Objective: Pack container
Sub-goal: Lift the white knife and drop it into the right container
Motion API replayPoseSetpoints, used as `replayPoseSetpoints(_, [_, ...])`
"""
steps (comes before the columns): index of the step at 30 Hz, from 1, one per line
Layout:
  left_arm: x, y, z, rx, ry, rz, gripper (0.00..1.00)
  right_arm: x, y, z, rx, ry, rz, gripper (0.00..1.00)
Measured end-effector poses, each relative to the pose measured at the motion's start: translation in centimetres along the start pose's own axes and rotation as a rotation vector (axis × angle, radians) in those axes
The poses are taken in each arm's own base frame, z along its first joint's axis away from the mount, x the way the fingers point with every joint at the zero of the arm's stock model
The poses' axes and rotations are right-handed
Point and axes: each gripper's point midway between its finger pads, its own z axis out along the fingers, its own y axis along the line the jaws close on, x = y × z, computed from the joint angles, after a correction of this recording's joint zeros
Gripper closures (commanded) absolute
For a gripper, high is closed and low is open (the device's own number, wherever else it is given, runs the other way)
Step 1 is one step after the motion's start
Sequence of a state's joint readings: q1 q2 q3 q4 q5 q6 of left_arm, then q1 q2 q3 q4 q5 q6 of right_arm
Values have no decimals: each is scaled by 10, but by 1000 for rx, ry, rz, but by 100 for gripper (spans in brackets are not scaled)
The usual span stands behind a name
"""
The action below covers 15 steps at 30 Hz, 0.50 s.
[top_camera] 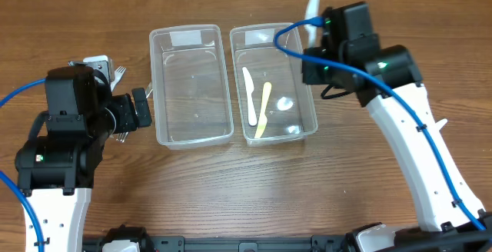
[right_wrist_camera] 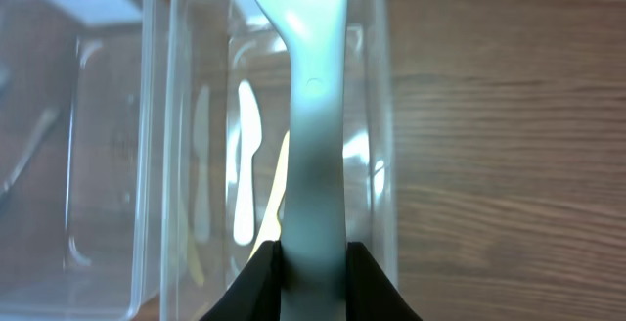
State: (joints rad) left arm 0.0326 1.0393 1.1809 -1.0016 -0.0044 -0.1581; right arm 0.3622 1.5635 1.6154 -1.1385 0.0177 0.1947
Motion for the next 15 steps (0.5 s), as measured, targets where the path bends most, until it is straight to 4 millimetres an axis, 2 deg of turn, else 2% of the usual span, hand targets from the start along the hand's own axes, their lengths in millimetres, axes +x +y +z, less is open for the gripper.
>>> replayPoseSetpoints(2, [0, 0, 0, 0, 0, 0, 0, 13, 13, 16, 3, 66, -45, 96])
replayPoseSetpoints(3, [0, 0, 0, 0, 0, 0, 0, 21, 20, 31, 7, 112, -65, 96])
replayPoseSetpoints(5, [0, 0, 0, 0, 0, 0, 0, 44, 28, 76, 29, 250, -100, 96])
replayPoseSetpoints(7, [0, 0, 0, 0, 0, 0, 0, 60, 26, 107, 52, 338, -107, 95])
replayPoseSetpoints(8, [0, 0, 0, 0, 1, 0, 0, 73, 22, 127, 74, 399, -111, 86])
replayPoseSetpoints(9, [0, 0, 0, 0, 0, 0, 0, 81, 20, 139, 86, 437, -113, 80])
replayPoseSetpoints(10, [0, 0, 0, 0, 1, 0, 0, 89, 18, 149, 96, 471, -115, 67])
replayPoseSetpoints(11, [0, 0, 0, 0, 0, 0, 0, 94, 18, 155, 103, 492, -116, 60])
replayPoseSetpoints(15, [0, 0, 0, 0, 1, 0, 0, 95, 18, 157, 102, 494, -119, 59])
